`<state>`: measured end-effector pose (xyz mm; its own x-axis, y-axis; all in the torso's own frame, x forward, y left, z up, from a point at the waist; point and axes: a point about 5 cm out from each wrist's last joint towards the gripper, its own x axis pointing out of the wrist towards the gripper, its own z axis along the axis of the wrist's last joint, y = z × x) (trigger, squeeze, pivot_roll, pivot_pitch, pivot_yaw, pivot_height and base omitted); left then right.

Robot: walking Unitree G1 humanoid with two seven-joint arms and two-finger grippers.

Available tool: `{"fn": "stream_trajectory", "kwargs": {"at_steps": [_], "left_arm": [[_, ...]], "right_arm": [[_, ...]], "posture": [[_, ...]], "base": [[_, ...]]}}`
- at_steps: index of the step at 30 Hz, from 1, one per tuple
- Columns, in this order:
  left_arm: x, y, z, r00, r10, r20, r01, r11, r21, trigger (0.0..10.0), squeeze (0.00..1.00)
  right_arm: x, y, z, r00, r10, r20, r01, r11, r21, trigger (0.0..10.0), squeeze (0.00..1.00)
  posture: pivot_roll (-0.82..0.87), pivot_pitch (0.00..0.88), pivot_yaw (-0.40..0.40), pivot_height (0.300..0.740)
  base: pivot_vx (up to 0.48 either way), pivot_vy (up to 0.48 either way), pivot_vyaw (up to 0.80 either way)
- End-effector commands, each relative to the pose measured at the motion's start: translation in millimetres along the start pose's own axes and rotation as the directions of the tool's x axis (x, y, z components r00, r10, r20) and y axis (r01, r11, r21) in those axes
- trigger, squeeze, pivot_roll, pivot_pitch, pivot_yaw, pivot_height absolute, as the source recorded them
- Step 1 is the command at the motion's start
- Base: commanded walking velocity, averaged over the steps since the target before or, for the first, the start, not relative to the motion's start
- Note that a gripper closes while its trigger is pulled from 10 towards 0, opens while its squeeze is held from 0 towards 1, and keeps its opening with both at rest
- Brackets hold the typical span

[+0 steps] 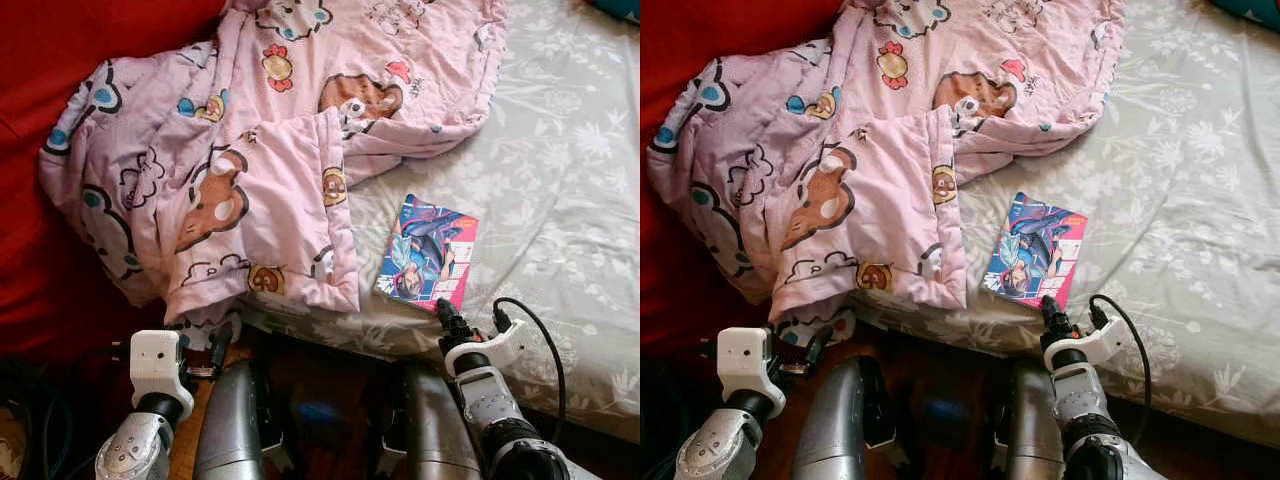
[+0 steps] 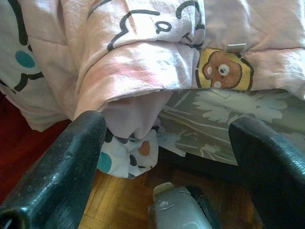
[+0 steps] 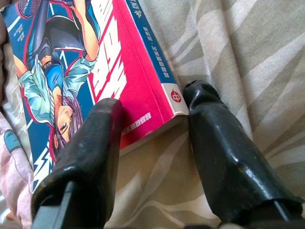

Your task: Clean up the room

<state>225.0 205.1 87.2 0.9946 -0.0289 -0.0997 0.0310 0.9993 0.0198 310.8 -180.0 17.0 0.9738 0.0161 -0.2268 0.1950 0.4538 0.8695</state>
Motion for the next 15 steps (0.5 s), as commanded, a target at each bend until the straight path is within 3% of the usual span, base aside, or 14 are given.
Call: {"fn": "stream_trajectory", "kwargs": {"at_steps": [1,15], "left_arm": [[-5.1,2.1,-6.8,0.999,0.009,-0.043,-0.009,1.000,0.012,10.0,0.00],[2.8,0.2,-8.8,0.999,0.010,-0.045,-0.010,1.000,0.009,10.0,0.00]], "right_arm": [[-5.4,-7.0,-12.3,0.999,-0.020,-0.049,0.021,1.000,0.021,0.0,0.00],[-4.3,-4.6,-9.5,1.000,-0.005,-0.022,0.006,1.000,0.001,0.0,0.00]], "posture": [[0.10,0.378,-0.004,0.580],[0.09,0.351,-0.008,0.580]], "base": [[0.000,0.000,0.00],[0.000,0.000,0.00]]}}
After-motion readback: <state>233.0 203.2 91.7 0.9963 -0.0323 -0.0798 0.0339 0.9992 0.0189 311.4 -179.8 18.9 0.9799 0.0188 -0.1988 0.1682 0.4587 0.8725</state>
